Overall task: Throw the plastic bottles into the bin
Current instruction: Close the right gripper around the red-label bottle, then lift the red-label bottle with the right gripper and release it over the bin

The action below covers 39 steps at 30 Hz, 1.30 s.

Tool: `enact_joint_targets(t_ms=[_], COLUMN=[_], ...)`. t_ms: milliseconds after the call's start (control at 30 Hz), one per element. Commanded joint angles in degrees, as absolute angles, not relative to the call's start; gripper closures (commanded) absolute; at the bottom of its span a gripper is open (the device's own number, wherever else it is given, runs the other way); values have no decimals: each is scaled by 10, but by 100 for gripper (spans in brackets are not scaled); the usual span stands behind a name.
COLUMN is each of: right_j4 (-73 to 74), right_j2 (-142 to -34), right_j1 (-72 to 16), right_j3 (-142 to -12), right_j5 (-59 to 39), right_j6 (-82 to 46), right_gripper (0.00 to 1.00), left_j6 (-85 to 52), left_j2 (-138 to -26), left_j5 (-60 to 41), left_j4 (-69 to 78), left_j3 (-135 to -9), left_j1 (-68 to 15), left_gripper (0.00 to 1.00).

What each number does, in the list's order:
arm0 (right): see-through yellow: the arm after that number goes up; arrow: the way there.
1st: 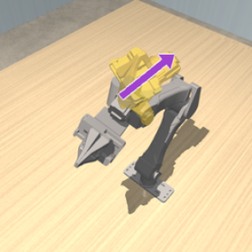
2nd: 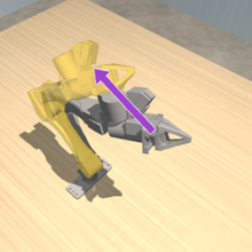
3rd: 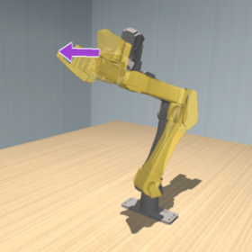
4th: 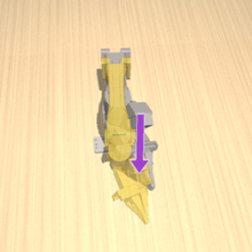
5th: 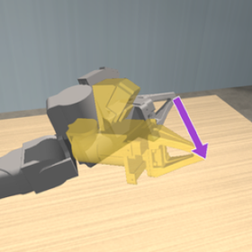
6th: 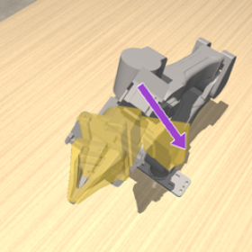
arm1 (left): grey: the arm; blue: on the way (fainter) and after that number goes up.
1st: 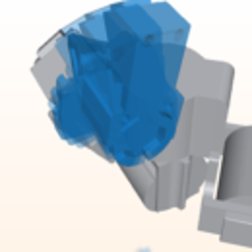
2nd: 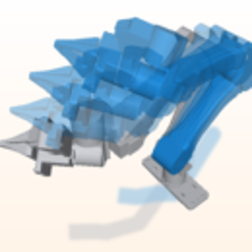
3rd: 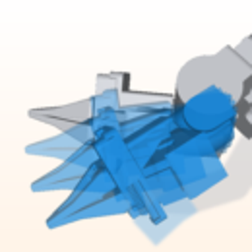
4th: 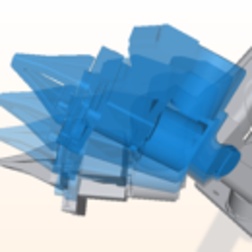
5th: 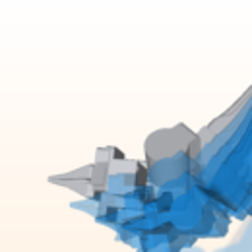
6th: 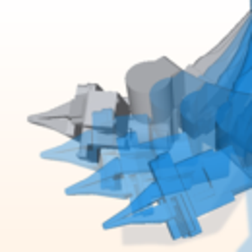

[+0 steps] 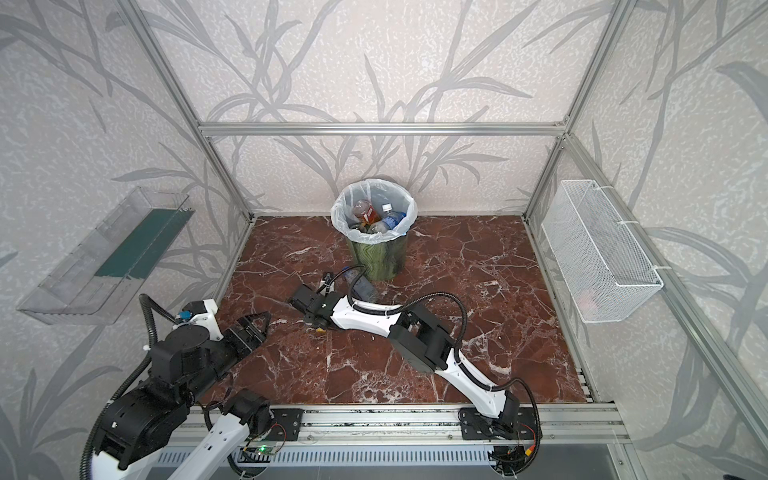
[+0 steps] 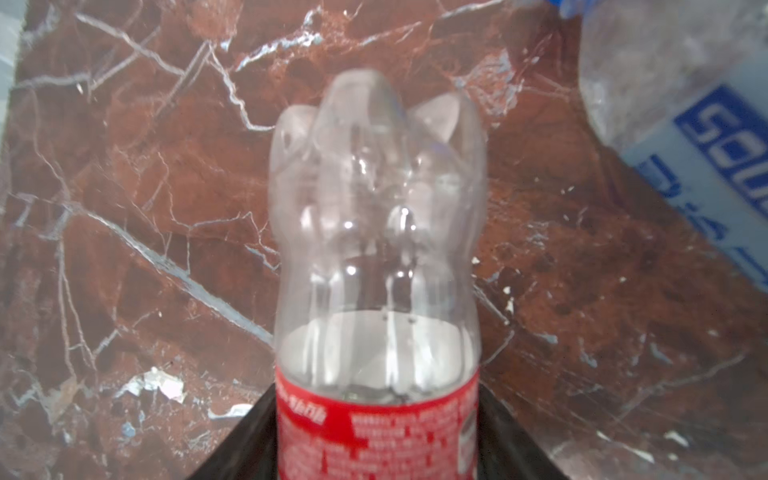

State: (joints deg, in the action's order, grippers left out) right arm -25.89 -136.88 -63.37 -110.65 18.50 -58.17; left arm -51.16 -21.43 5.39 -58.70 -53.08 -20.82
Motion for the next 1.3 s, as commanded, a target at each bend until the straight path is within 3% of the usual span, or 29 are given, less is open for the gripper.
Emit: enact_joint_targets(t_ms=[0,133,500,800,1067,1167,1267], right_j4=[-287,-278,-102,-75,-135,-148,-168], right_j2=[-1331,-1268,-997,-763,-622,-615,-672], right_j1=[-631,-637,-674,-673,-594,-519,-446], right_j3=[-1047,-968,-584,-387,-410,-486,-641], right_j5=[166,132,76,119,97,58,16], right_j6=[-553,-526,-527,-551,-489,-447,-391], right_gripper=[38,39,40,40,40,39,37], left_j6=[-516,-517,-530,-544,-553,-553,-555], left_j2=[-213,-216,-244,-297,-343,-352,-362], left_j5=[59,58,38,12,-7,-6,-7], left_j4=[-588,-583,-530,-466,-418,-413,-407], left_j3=[-521,-517,-474,-428,-405,-405,-409], left_j1=[-205,-205,-205,-205,-205,-205,-205], left_gripper=[16,16,16,17,17,17,17])
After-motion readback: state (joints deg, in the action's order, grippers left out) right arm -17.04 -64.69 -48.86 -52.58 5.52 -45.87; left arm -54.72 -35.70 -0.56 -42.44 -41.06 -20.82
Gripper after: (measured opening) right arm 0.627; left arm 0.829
